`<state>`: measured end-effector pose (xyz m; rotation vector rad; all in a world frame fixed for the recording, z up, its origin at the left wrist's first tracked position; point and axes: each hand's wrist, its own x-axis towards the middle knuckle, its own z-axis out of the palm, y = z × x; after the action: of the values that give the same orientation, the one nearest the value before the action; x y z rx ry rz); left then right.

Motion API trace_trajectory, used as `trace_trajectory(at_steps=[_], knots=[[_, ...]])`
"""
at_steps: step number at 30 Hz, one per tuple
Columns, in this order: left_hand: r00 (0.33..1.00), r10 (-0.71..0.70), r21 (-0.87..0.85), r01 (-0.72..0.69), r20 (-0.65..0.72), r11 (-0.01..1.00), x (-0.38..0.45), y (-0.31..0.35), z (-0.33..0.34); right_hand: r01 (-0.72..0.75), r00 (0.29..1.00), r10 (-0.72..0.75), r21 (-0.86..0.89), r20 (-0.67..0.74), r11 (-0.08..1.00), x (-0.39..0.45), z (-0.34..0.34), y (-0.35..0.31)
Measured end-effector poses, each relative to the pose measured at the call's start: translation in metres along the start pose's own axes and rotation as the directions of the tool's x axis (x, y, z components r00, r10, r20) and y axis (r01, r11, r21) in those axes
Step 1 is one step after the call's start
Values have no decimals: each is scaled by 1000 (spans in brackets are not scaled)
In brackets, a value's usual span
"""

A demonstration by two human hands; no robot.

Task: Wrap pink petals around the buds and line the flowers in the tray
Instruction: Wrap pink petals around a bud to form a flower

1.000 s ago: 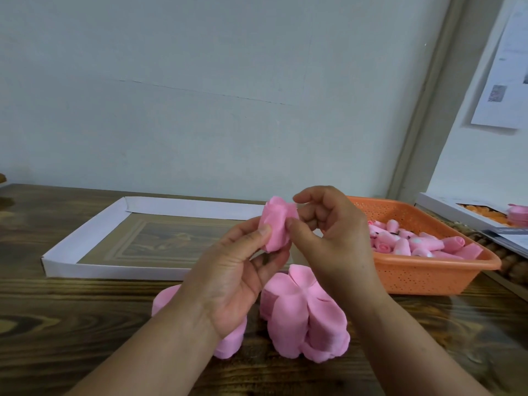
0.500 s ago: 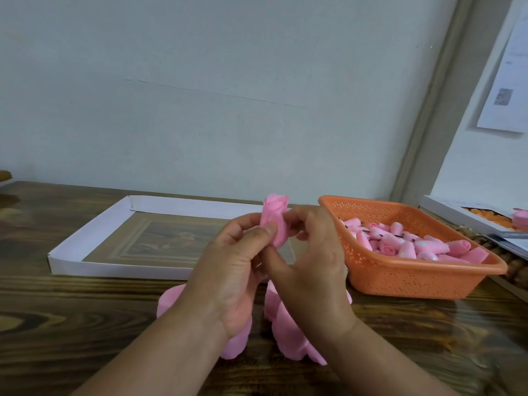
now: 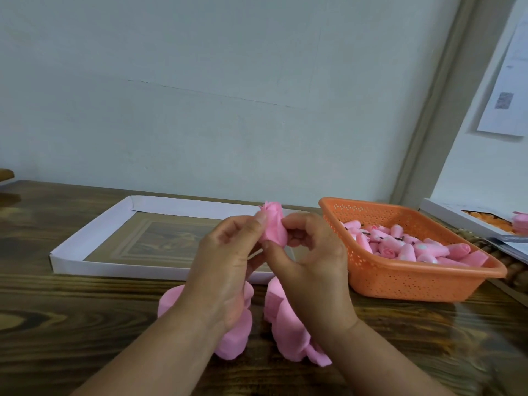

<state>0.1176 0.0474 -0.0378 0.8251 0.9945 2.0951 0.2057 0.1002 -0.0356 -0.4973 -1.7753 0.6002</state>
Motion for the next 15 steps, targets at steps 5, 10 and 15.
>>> trace_trajectory(at_steps=[5,10,15], knots=[[999,-43,-63,42,-12,997,8,-4,-5,-52,998,50,42,32,998,2,-3,-1],[990,-139,-123,142,28,982,11,-2,-10,-89,992,78,115,100,989,3,-5,-2],[914,-270,-77,306,304,949,9,0,-10,-193,973,144,296,178,936,6,-10,-7]])
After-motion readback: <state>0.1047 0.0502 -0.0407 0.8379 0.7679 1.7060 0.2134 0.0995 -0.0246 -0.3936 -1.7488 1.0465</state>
